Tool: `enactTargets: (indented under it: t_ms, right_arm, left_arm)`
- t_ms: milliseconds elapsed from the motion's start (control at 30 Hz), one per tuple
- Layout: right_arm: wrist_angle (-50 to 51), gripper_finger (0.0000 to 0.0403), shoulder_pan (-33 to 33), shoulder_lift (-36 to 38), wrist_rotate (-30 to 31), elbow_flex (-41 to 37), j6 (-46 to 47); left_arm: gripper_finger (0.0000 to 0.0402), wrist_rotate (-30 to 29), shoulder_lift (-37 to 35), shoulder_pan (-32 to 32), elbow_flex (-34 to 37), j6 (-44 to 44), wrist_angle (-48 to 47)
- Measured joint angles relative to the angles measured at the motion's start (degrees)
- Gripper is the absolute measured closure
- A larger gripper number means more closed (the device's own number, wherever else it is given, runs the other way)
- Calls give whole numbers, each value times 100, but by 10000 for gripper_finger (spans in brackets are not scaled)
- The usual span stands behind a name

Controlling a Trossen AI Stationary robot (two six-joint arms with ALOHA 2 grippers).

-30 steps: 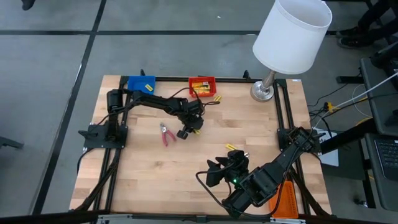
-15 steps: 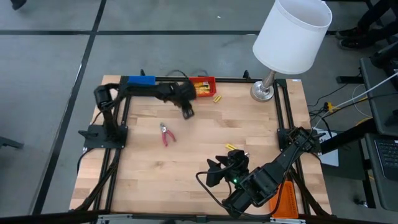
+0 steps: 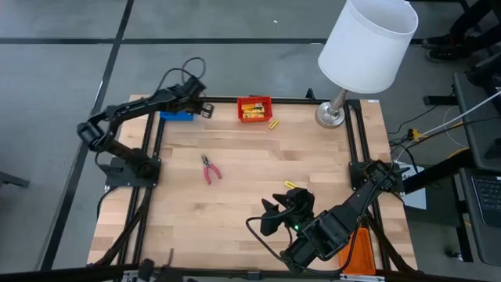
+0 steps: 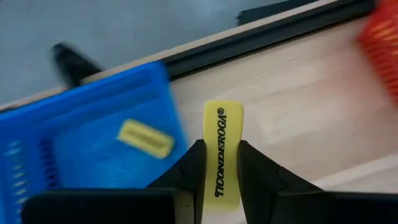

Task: Pick & Place School Supplies
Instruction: Put the yellow eraser into the blue bin

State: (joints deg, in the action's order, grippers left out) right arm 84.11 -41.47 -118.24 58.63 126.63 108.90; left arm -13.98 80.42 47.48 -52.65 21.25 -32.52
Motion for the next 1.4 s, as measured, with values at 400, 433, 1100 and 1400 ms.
enactTargets:
  t_ms: [400, 433, 1100, 1400]
  right_arm:
    - [78, 193, 0, 20, 50, 0, 59]
    - [77, 193, 0, 20, 48, 0, 63]
    - [472, 193, 118, 20, -459, 0, 119]
    - [591, 193, 648, 28, -1889, -72, -1773]
  left_arm:
    - [331, 253, -599, 1260, 1094, 281, 644]
    - [324, 284, -601, 1264, 1100, 286, 822]
    - [236, 2192, -1696, 277, 1105, 336, 1651]
    - [241, 2929, -3310, -2316, 1105, -78, 1817]
